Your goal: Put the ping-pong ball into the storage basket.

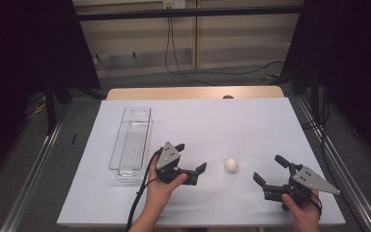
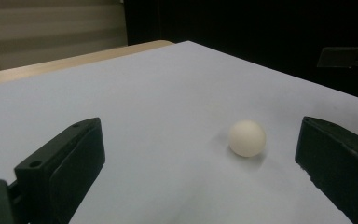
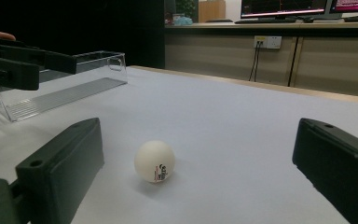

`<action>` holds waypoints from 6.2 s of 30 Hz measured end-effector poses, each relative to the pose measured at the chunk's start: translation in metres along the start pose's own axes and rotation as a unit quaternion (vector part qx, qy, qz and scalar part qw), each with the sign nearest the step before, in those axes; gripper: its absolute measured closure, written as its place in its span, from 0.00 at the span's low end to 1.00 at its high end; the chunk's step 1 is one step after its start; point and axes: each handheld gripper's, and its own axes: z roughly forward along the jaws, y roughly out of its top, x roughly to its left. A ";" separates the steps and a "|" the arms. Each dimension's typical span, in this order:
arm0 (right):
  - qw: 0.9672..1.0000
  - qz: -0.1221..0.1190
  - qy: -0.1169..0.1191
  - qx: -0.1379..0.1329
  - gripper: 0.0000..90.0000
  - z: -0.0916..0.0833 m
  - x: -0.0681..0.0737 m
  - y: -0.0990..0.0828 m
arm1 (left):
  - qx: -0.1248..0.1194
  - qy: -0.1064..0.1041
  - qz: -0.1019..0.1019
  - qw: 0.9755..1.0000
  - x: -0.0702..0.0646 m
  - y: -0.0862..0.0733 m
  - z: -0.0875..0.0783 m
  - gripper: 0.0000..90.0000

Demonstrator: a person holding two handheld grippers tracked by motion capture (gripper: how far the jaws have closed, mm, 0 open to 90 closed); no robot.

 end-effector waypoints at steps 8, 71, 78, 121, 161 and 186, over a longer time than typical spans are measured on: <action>1.000 0.001 0.001 0.000 0.02 0.000 0.001 0.000 | 0.004 -0.002 0.003 1.000 -0.001 0.000 0.004 0.02; 1.000 -0.003 0.005 0.002 0.02 0.000 0.000 0.001 | 0.041 -0.011 0.017 0.999 -0.010 -0.006 0.036 0.02; 1.000 -0.003 0.006 0.003 0.02 0.000 0.000 0.001 | 0.045 -0.016 0.019 0.999 -0.011 -0.005 0.039 0.02; 1.000 -0.002 0.006 0.001 0.02 0.001 0.001 0.001 | 0.079 -0.050 0.007 0.996 -0.020 -0.006 0.059 0.02; 1.000 -0.003 0.007 0.002 0.02 0.001 0.001 0.001 | 0.115 -0.067 0.005 0.991 -0.032 -0.002 0.077 0.02; 1.000 -0.006 0.010 0.004 0.02 0.001 0.002 0.002 | 0.126 -0.071 0.002 0.989 -0.035 -0.003 0.088 0.03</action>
